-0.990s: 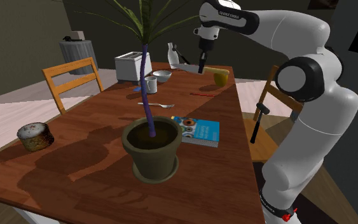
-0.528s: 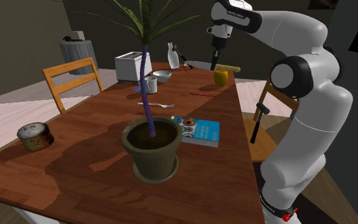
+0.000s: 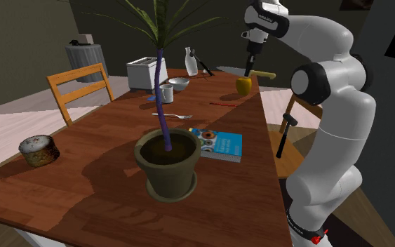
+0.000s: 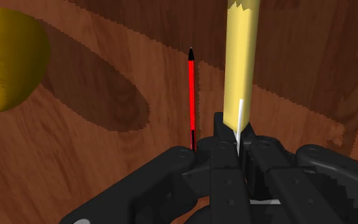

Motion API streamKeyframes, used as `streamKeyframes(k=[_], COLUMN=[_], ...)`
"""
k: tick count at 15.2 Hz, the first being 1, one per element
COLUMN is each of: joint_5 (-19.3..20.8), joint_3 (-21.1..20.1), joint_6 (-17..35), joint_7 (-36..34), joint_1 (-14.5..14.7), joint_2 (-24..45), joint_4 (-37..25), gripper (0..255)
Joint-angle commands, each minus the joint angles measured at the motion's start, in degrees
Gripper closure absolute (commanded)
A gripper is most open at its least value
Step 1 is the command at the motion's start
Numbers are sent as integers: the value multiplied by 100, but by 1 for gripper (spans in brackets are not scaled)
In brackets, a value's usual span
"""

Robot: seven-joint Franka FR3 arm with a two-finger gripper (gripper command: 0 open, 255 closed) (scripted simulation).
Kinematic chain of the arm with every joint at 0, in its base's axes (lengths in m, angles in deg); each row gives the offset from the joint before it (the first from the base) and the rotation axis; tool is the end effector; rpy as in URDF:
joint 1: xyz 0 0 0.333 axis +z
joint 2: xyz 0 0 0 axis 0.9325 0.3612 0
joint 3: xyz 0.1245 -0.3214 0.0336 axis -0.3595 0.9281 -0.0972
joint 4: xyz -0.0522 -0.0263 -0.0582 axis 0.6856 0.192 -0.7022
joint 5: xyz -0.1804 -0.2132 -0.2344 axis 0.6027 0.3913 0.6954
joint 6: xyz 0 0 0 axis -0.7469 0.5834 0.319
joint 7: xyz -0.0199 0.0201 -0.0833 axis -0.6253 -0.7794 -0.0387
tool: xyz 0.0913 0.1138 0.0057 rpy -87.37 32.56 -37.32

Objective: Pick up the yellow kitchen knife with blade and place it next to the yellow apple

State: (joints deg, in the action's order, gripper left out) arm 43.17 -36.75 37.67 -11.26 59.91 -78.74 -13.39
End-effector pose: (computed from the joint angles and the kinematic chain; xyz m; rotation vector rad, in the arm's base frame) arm 0.5293 -0.1333 0.6888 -2.8112 -1.2875 -0.2273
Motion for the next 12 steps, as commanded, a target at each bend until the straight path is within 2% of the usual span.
streamKeyframes(k=[1,12], joint_5=[5,71], joint_3=[13,-15], joint_6=[134,1129], joint_7=[57,128], joint_1=[-15,31], joint_2=[-41,-435], joint_4=[177,1562], gripper=[255,255])
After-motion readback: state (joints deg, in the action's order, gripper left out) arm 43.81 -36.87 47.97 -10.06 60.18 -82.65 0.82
